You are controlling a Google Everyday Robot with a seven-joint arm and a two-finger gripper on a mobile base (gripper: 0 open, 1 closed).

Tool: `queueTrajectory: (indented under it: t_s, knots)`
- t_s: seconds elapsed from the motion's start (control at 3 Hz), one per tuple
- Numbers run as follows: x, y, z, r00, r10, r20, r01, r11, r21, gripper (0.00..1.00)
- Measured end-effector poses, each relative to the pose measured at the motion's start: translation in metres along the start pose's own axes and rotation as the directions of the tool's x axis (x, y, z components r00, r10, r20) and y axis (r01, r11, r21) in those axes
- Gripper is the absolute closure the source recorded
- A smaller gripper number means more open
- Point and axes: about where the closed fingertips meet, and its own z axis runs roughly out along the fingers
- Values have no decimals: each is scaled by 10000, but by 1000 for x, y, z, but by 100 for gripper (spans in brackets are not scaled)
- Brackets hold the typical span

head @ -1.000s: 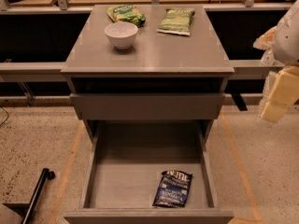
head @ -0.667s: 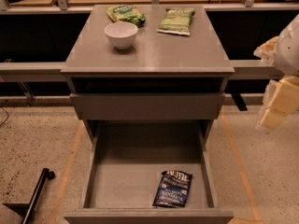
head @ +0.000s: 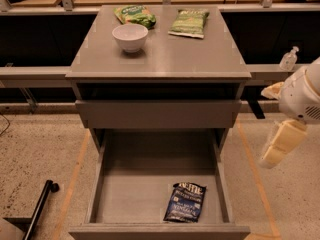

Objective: Pick blue chip bag from middle drawer and place on counter

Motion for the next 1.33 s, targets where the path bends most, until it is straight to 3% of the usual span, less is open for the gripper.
queueTrajectory:
  t_s: [0.33,0.67,1.0,1.33]
  knots:
    - [2,0,7,10000,72,40,-72,10000,-15,0]
    - [7,3,38,9975,524,466,-511,9983,-295,0]
    - [11,6,82,9889,1057,1043,-988,9927,-696,0]
    - [14,6,144,9829,1232,1368,-1051,9856,-1326,0]
